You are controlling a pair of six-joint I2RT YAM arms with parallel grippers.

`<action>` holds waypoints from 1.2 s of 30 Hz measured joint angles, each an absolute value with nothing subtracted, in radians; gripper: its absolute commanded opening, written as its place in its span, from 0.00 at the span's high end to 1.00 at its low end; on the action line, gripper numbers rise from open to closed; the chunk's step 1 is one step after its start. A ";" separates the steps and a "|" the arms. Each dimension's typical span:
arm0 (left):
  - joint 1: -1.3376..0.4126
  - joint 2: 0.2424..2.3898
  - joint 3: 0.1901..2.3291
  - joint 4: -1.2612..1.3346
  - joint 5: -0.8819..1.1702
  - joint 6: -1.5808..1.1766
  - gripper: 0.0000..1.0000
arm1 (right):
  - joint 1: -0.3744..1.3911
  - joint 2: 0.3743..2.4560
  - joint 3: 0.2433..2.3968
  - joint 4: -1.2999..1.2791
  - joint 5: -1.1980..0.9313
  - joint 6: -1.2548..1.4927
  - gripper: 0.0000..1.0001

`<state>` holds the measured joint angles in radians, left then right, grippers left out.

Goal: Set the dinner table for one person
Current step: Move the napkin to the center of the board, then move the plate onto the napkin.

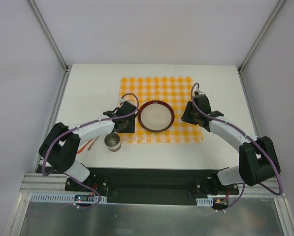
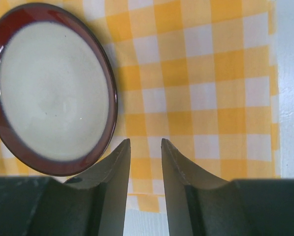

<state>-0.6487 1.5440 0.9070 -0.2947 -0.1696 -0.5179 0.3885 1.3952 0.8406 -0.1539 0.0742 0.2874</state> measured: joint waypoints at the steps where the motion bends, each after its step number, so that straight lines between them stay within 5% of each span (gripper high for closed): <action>1: -0.648 1.535 0.897 -0.298 -0.172 -0.522 0.60 | 0.395 1.400 0.836 -0.154 0.075 0.288 0.66; 24: -0.649 1.428 0.744 -0.349 -0.205 -0.629 0.59 | 0.418 1.456 0.809 -0.144 0.075 0.305 0.64; 36: -0.649 1.409 0.923 -0.367 -0.219 -0.563 0.54 | 0.430 1.478 0.918 -0.191 0.107 0.256 0.59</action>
<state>-0.6487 1.4094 0.9226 -0.3672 -0.2188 -0.5629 0.4301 1.4776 0.9176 -0.1905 0.1074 0.2562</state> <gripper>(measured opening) 0.459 0.414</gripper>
